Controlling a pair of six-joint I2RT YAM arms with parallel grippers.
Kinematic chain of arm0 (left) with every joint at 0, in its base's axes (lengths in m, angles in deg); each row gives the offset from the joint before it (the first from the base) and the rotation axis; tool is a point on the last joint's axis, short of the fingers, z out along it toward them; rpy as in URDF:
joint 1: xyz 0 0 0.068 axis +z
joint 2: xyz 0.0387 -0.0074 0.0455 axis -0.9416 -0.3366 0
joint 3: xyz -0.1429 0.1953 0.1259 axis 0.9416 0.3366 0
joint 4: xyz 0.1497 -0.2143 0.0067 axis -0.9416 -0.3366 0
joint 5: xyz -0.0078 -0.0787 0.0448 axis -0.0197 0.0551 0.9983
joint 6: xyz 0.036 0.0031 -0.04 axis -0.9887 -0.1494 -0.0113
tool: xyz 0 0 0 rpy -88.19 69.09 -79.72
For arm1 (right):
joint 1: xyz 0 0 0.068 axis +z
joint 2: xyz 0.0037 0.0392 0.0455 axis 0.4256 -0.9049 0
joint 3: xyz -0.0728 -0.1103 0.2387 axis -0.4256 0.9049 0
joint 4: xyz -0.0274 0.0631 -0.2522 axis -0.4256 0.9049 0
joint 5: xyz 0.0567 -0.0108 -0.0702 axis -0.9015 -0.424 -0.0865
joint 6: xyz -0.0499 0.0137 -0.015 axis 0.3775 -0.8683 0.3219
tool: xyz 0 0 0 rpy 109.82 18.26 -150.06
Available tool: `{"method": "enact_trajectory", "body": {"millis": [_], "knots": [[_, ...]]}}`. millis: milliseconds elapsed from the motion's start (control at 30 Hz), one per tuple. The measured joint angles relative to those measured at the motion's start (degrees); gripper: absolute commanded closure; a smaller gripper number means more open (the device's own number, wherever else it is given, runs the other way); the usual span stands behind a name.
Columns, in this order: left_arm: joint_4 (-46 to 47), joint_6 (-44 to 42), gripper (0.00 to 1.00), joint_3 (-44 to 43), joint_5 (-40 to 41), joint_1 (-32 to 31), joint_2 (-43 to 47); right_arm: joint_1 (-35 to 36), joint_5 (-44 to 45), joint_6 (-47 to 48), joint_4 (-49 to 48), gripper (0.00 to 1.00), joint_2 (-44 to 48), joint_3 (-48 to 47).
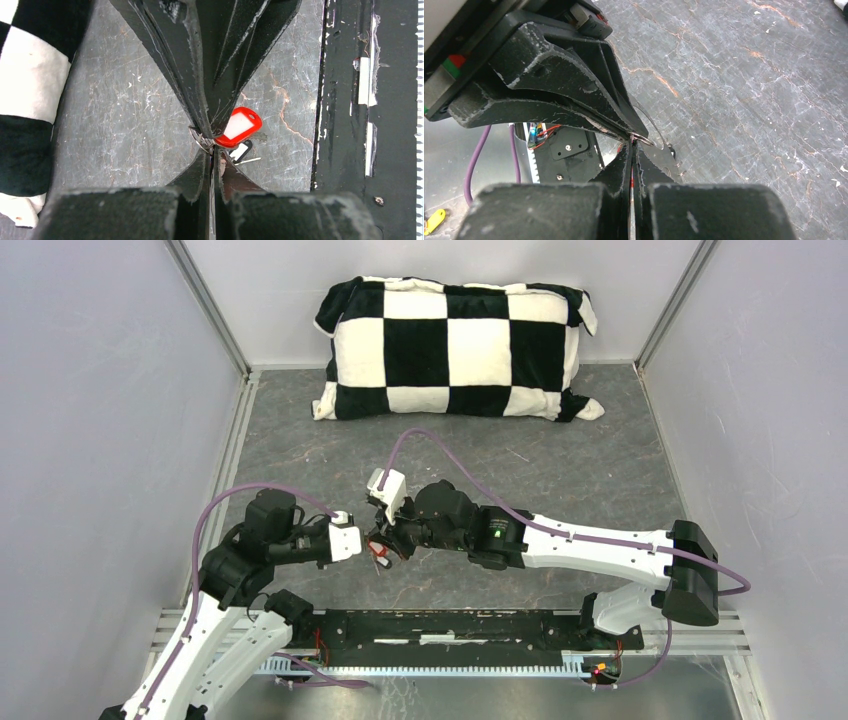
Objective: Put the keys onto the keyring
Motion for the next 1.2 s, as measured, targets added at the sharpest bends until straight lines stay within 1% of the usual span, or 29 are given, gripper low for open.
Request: {"method": "enact_trajectory", "body": {"millis": [267,567,933,1200], "knots": [[0.04,-0.02,0.98,0.0,0.17,0.04,0.0,0.02,2.97,-0.04,-0.39,1.0,0.07,0.0],[0.09,-0.02,0.98,0.0,0.17,0.04,0.0,0.0,3.3,-0.28,-0.92,1.0,0.07,0.0],[0.17,-0.28,0.98,0.0,0.17,0.04,0.09,-3.06,0.94,-3.89,-2.86,1.0,0.46,0.02],[0.2,-0.9,0.98,0.0,0.15,0.04,0.83,-3.52,-0.35,-5.07,-3.26,1.0,0.46,0.02]]}}
